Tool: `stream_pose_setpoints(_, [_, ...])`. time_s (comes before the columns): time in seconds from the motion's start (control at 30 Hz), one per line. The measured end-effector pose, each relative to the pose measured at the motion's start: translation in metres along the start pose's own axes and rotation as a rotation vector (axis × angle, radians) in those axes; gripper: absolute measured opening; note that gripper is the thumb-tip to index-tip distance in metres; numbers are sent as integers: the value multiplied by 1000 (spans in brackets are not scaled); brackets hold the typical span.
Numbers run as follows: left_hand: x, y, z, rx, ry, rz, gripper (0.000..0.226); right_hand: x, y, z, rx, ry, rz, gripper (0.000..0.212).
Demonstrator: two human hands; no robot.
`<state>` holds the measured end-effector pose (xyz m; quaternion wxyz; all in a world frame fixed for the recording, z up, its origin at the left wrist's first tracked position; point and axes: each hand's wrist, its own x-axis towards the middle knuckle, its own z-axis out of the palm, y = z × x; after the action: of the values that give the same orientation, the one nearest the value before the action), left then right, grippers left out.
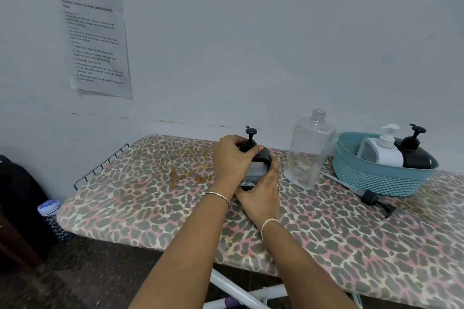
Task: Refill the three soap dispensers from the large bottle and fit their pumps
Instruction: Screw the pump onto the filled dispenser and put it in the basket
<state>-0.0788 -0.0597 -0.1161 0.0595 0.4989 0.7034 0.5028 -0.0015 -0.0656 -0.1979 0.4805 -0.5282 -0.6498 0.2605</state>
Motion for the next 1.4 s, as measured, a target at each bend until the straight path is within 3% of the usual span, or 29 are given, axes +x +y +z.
stream_pose_setpoints(0.23, [0,-2,-2,43,-23,37,39,1,1,1,-30,-19,-3,114])
stream_pose_setpoints(0.53, [14,-2,-19,34,-250,32,50,0,1,0,-30,-5,-7,118])
stream_pose_setpoints(0.87, [11,-1,-20,63,-246,46,49,2,4,2,-31,-7,-14,117])
stream_pose_setpoints(1.27, [4,7,-22,90,-225,49,39,7,8,-2,156,17,22,96])
stream_pose_setpoints(1.4, [1,2,-21,28,-199,20,30,9,10,-9,129,0,83,76])
